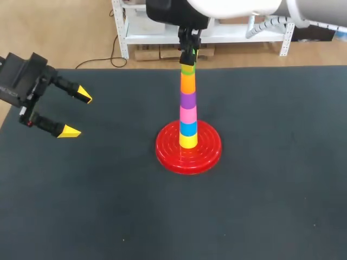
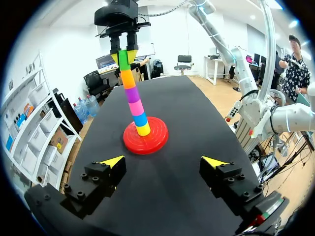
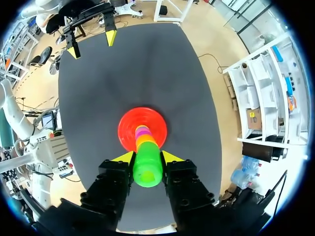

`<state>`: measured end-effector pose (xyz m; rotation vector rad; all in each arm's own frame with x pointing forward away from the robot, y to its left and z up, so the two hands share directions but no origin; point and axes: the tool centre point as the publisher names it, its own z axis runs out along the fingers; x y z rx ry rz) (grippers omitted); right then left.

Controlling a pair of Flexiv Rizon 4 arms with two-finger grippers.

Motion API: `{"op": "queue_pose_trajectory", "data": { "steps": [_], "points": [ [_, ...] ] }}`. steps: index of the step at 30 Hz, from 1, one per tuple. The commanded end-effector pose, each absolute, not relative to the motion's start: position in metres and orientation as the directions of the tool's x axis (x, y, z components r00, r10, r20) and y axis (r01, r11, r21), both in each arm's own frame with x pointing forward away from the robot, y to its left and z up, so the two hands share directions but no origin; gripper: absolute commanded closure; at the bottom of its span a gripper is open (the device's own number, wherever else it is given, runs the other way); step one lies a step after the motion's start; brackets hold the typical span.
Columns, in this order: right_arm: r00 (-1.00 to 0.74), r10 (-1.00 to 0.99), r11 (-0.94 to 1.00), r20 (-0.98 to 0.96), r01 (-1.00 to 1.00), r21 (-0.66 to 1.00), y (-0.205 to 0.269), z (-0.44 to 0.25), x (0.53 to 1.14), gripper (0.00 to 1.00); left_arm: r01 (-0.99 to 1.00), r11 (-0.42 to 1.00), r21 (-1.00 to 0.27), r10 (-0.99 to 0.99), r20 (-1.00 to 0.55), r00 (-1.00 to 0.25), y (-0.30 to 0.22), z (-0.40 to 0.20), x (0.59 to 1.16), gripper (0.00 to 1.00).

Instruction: Pick up and stack the cylinders on the red base in this order: pink,purple,orange,green

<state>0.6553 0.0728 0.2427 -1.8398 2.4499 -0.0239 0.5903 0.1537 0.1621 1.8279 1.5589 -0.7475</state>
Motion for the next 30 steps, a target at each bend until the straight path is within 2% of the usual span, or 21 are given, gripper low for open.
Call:
{"op": "queue_pose_trajectory", "data": {
  "steps": [1, 21, 22, 23, 30],
  "points": [
    [-0.277, -0.961, 0.278, -0.031, -0.958, -0.066, 0.0746, 0.2370, 0.6575, 1.00, 0.989, -0.115, 0.097, 0.638, -0.755, 0.149, 0.1543, 0.1608, 0.5896, 0.00],
    [-0.286, -0.957, 0.288, -0.047, -0.955, -0.066, 0.0750, 0.2330, 0.6549, 1.00, 0.989, -0.115, 0.097, 0.638, -0.755, 0.149, 0.1543, 0.1608, 0.5896, 0.00],
    [-0.289, -0.956, 0.292, -0.049, -0.954, -0.071, 0.0751, 0.2331, 0.6549, 0.55, 0.989, -0.115, 0.097, 0.638, -0.755, 0.149, 0.1543, 0.1608, 0.5896, 0.00],
    [-0.291, -0.955, 0.295, -0.054, -0.953, -0.075, 0.0754, 0.2334, 0.6550, 0.00, 0.989, -0.115, 0.097, 0.638, -0.755, 0.149, 0.1543, 0.1608, 0.5896, 0.00],
    [-0.300, -0.952, 0.305, -0.065, -0.949, -0.085, 0.0739, 0.2361, 0.6558, 0.00, 0.989, -0.115, 0.097, 0.638, -0.755, 0.149, 0.1543, 0.1608, 0.5896, 0.00]
  ]
}}
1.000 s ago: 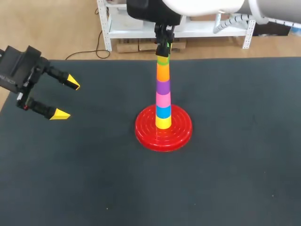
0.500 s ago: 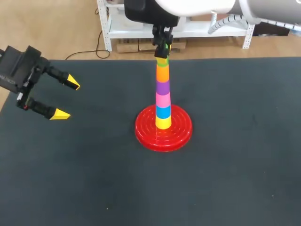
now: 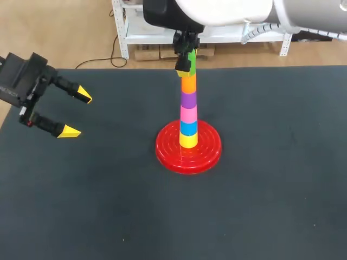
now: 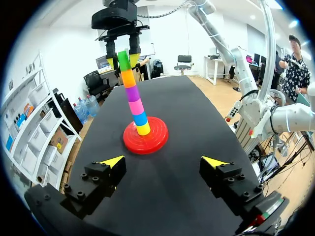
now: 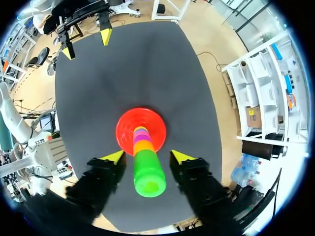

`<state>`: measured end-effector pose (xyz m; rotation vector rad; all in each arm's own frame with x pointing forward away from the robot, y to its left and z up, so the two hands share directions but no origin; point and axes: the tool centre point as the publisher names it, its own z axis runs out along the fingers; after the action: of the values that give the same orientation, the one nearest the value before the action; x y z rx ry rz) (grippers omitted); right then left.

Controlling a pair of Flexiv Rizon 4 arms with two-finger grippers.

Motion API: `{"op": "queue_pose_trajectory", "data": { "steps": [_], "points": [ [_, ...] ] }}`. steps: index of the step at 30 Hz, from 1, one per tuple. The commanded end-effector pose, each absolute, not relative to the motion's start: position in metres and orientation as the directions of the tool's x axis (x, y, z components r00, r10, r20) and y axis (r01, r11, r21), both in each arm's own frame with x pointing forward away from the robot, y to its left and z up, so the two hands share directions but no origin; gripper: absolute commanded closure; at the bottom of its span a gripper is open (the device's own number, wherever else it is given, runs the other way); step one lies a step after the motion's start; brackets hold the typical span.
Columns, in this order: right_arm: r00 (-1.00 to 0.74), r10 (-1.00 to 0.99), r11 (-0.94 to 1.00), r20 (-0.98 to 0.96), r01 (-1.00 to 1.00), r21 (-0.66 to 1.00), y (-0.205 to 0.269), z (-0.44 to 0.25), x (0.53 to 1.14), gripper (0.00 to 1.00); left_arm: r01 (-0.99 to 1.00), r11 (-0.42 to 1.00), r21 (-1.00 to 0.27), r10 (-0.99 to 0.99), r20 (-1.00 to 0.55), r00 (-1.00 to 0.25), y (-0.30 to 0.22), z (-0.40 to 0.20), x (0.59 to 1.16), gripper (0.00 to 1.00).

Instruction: Pick up and stack the cylinders on the red base in this order: pink,purple,orange,green

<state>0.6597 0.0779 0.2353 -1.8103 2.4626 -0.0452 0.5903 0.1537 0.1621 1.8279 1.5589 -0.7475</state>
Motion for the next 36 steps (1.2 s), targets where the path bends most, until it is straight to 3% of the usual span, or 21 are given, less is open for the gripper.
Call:
{"op": "queue_pose_trajectory", "data": {
  "steps": [1, 10, 22, 36],
  "points": [
    [-0.300, -0.952, 0.305, -0.067, -0.948, -0.086, 0.074, 0.237, 0.656, 0.00, 0.989, -0.115, 0.097, 0.638, -0.755, 0.149, 0.154, 0.161, 0.590, 0.00],
    [-0.319, -0.939, 0.331, -0.129, -0.940, -0.084, 0.065, 0.249, 0.652, 0.00, 0.989, -0.115, 0.097, 0.638, -0.755, 0.149, 0.154, 0.161, 0.590, 0.00],
    [-0.391, -0.891, 0.421, -0.230, -0.902, -0.098, 0.019, 0.266, 0.618, 0.00, 0.989, -0.115, 0.097, 0.638, -0.755, 0.149, 0.154, 0.161, 0.590, 0.00],
    [-0.507, -0.788, 0.562, -0.348, -0.824, -0.071, -0.020, 0.240, 0.589, 0.00, 0.989, -0.115, 0.097, 0.638, -0.755, 0.149, 0.154, 0.161, 0.590, 0.00]
  ]
}}
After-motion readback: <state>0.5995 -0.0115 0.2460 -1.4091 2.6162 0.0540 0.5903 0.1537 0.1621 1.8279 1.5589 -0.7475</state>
